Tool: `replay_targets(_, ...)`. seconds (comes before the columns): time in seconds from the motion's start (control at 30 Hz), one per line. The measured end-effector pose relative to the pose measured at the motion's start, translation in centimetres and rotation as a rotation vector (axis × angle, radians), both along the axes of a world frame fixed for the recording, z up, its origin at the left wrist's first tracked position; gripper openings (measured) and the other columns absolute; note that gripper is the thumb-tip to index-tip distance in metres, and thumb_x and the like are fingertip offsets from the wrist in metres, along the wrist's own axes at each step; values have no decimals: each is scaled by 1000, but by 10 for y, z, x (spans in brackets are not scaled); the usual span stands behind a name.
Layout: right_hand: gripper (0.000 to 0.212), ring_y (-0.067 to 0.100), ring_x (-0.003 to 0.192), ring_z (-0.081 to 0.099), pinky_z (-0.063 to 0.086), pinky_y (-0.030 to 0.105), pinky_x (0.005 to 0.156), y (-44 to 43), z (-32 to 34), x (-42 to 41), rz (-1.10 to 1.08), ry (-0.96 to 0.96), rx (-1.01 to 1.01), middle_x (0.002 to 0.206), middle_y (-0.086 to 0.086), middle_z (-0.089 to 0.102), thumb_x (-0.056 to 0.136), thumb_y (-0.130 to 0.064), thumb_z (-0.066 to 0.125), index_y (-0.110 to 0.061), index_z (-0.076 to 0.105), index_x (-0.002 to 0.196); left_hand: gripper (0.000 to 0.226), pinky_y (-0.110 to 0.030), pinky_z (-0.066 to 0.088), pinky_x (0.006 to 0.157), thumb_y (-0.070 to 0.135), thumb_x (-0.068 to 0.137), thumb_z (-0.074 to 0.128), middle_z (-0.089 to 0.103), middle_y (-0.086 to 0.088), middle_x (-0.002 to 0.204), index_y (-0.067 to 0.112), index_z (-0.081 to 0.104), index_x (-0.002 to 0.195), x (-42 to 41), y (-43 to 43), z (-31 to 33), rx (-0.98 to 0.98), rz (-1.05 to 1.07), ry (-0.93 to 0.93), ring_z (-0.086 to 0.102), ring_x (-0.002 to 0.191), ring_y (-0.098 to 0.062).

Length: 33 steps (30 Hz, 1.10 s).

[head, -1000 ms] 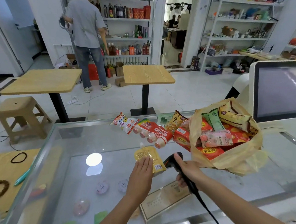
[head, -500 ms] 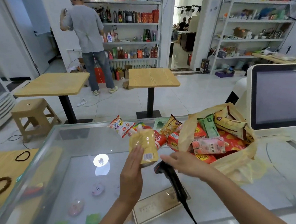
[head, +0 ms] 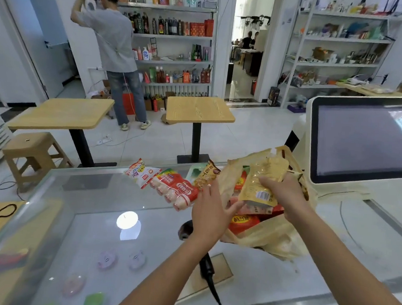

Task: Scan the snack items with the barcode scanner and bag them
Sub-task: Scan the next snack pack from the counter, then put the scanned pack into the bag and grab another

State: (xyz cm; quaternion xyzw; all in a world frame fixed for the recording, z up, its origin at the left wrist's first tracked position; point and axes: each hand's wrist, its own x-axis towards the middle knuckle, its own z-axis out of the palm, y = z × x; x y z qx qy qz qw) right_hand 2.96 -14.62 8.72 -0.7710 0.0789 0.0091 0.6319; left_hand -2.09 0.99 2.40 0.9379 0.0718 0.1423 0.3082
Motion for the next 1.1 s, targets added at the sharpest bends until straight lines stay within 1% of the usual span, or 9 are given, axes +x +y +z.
replay_targets(0.23,30,13,67,49,32,26,49,8,-11,21,12,-83,-544,76,-1,49,87,-20,65,-8,39,98,42,-28,47,83,11,93,52,56,0,122,17,42,133,12,2,-1,-360,36,-33,56,111,-19)
replay_targets(0.37,27,21,72,57,42,28,52,23,-25,34,51,-111,-690,80,2,57,81,-27,69,-9,50,89,32,-32,48,91,5,93,46,55,3,116,19,52,122,13,1,-3,-404,25,-159,52,108,-14)
replay_targets(0.43,38,26,97,59,50,33,67,30,-27,37,63,-119,-861,105,8,61,83,-40,65,-8,59,104,35,-31,47,92,5,93,47,55,3,118,18,51,125,13,-5,-2,-406,15,-197,51,109,-13)
replay_targets(0.53,55,29,129,35,46,39,83,30,-25,30,71,-142,-1048,135,13,42,92,-51,52,-8,53,125,37,-28,46,90,8,93,47,55,3,120,18,48,129,14,-5,-3,-403,36,-170,52,108,-12)
replay_targets(0.7,22,25,101,50,44,36,79,1,-41,2,-122,-616,-816,104,7,56,88,-23,63,-9,66,105,30,-40,52,83,31,92,52,60,4,110,21,50,120,23,5,-13,-357,118,23,59,100,-17)
replay_targets(0.77,18,19,92,46,44,34,76,-13,-53,-9,-242,-674,-718,96,6,54,82,-15,70,-9,63,98,39,-40,53,77,50,88,52,61,6,105,22,50,115,27,6,-17,-282,132,122,60,95,-17)
replay_targets(0.87,40,27,100,44,37,37,86,-25,-64,-20,-469,-547,-640,109,14,51,78,-21,75,-6,53,108,55,-38,54,73,68,82,41,65,5,99,23,54,113,34,7,-22,-266,98,192,63,87,-17)
replay_targets(0.97,61,36,118,40,37,46,97,-34,-62,-15,-619,-256,-463,129,21,43,78,-29,76,-5,46,126,39,-33,50,73,40,99,35,65,-5,96,11,61,105,41,6,-14,-433,82,220,60,84,-19)
replay_targets(1.1,20,30,93,57,47,35,74,-56,-51,-5,-460,56,21,99,13,59,97,-22,48,-6,60,100,25,-39,51,77,27,102,36,63,-11,96,15,58,98,43,2,5,-1023,142,281,61,91,-27)
